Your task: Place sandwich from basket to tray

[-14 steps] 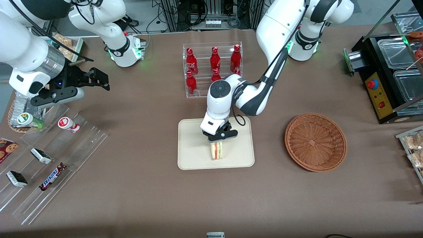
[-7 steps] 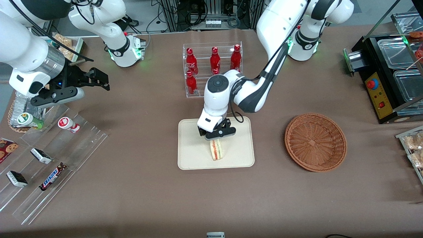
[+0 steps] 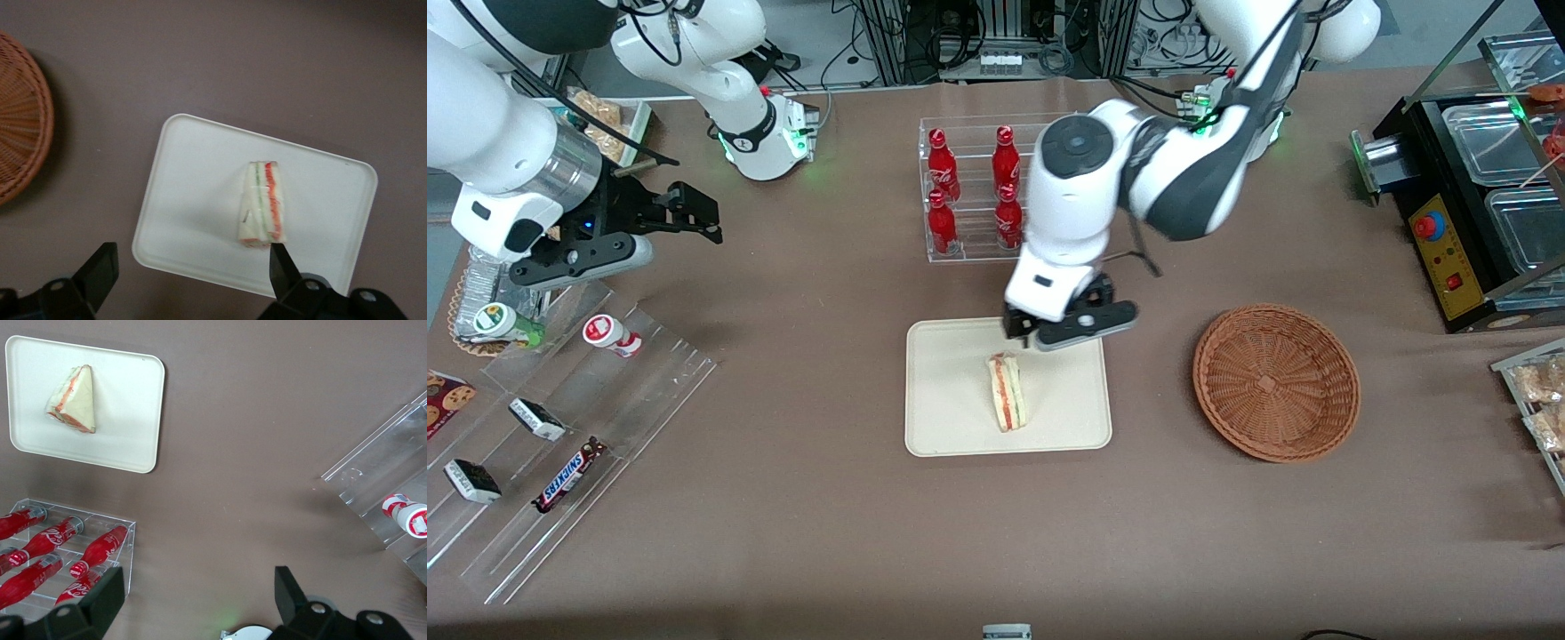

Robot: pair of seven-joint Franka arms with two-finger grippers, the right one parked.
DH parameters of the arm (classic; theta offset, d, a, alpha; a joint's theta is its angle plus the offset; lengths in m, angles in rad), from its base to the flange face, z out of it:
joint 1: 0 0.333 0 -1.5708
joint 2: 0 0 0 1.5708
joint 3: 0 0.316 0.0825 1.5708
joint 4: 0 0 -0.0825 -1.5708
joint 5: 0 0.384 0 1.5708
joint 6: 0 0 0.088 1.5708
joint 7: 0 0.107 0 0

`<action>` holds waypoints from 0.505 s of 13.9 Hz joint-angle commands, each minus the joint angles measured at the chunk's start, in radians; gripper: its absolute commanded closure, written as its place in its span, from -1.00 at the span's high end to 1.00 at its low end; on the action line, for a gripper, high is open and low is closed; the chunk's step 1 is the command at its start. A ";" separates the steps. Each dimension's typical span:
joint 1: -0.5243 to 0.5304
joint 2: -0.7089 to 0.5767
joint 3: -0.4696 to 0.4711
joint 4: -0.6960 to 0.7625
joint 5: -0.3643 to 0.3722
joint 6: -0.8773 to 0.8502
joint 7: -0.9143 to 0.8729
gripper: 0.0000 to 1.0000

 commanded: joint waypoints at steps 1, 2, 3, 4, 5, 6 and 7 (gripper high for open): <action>0.086 -0.066 -0.006 -0.091 0.004 -0.045 0.108 1.00; 0.122 -0.089 -0.008 -0.119 0.002 -0.059 0.156 1.00; 0.154 -0.121 -0.006 -0.140 0.001 -0.073 0.217 1.00; 0.205 -0.157 -0.008 -0.173 -0.001 -0.096 0.286 1.00; 0.243 -0.192 -0.008 -0.199 -0.002 -0.113 0.355 1.00; 0.284 -0.227 -0.008 -0.225 -0.002 -0.121 0.418 1.00; 0.323 -0.255 -0.008 -0.248 -0.004 -0.128 0.469 1.00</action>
